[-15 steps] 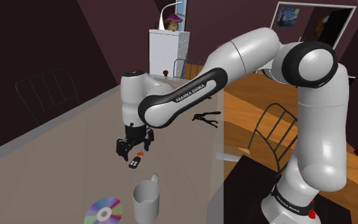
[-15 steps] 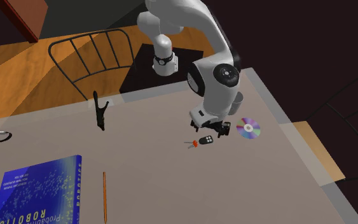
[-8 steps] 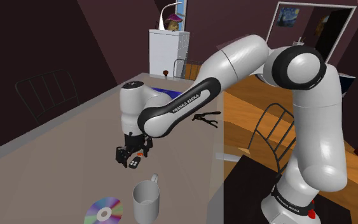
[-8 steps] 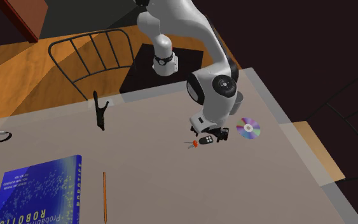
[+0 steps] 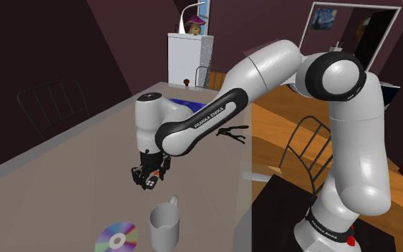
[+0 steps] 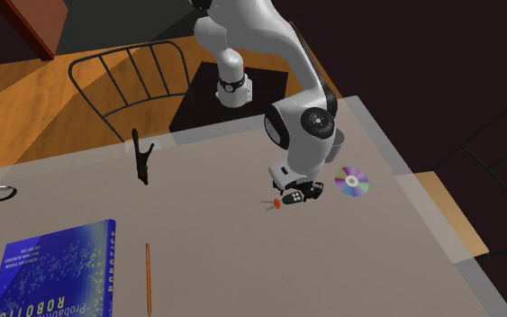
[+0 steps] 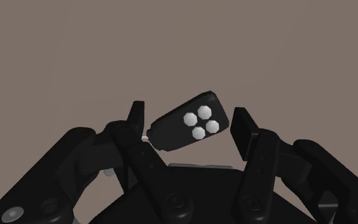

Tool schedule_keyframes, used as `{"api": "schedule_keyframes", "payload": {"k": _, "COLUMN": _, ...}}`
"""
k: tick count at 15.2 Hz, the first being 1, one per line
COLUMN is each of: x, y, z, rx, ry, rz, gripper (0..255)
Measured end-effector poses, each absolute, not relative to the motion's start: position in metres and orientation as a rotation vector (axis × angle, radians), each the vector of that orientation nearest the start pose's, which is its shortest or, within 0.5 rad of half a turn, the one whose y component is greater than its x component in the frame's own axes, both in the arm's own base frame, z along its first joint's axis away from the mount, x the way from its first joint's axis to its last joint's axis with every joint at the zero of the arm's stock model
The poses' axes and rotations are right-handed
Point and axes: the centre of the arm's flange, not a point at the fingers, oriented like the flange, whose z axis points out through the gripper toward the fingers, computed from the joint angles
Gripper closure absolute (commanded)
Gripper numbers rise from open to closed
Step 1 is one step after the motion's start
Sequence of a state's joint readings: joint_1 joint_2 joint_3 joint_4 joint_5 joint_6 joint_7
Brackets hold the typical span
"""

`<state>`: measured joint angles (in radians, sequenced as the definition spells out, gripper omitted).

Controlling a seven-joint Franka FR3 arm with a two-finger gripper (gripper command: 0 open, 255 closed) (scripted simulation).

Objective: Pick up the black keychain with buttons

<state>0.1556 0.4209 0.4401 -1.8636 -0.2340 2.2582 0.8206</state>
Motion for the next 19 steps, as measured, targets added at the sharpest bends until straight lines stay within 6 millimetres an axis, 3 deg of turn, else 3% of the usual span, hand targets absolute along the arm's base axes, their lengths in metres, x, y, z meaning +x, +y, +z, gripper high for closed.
{"api": "schedule_keyframes", "payload": {"k": 5, "x": 0.540, "y": 0.336, "z": 0.319, "rx": -3.127, "ry": 0.177, "rz": -0.034, "gripper": 255}}
{"api": "schedule_keyframes", "payload": {"k": 19, "x": 0.540, "y": 0.335, "z": 0.389, "rx": -3.127, "ry": 0.177, "rz": -0.035, "gripper": 255}}
